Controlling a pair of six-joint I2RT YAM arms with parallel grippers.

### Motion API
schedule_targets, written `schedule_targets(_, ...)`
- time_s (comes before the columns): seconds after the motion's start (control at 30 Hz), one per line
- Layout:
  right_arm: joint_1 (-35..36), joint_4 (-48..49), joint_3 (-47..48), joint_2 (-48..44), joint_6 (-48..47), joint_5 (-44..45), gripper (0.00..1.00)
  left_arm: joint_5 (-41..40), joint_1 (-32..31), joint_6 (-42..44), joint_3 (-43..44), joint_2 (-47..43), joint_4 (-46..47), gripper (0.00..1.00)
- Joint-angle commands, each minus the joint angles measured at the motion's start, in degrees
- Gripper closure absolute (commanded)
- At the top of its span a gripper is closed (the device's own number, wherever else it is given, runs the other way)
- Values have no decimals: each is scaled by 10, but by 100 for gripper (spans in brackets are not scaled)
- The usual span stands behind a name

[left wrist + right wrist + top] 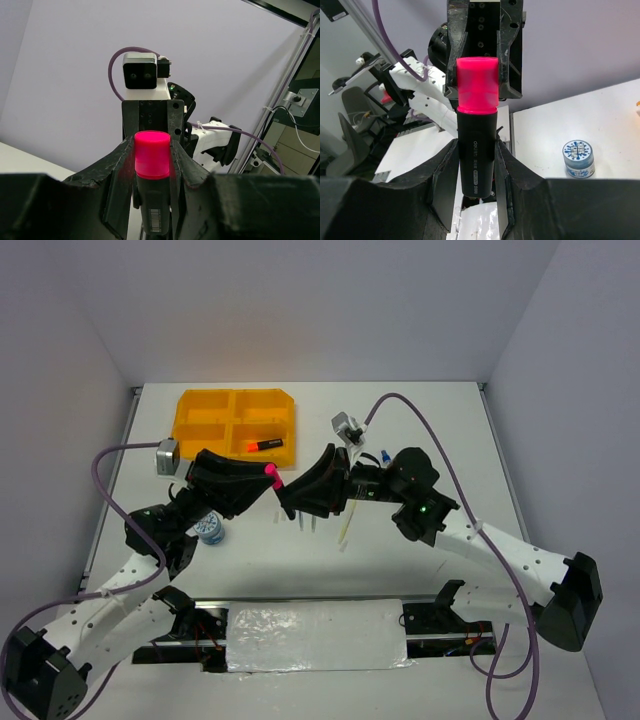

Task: Sort the stationery into containers
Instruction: Close the pen cap on the pen.

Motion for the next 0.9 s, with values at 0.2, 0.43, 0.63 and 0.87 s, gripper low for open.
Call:
schedule_targets(0.2, -12, 26, 86, 21, -47, 11, 93, 61, -10, 43, 20, -9, -32, 66)
schedule_targets(0.43, -12, -8, 74, 11, -75, 29, 94, 23, -10, 112, 77, -42, -173, 48)
schedule_targets(0.63, -12, -24, 79, 8, -90, 40, 94, 28, -12, 142, 95, -57, -222, 32)
schedule_targets(0.87, -7, -67, 88, 12, -127, 63, 94, -10, -12, 182, 142, -52, -342, 38)
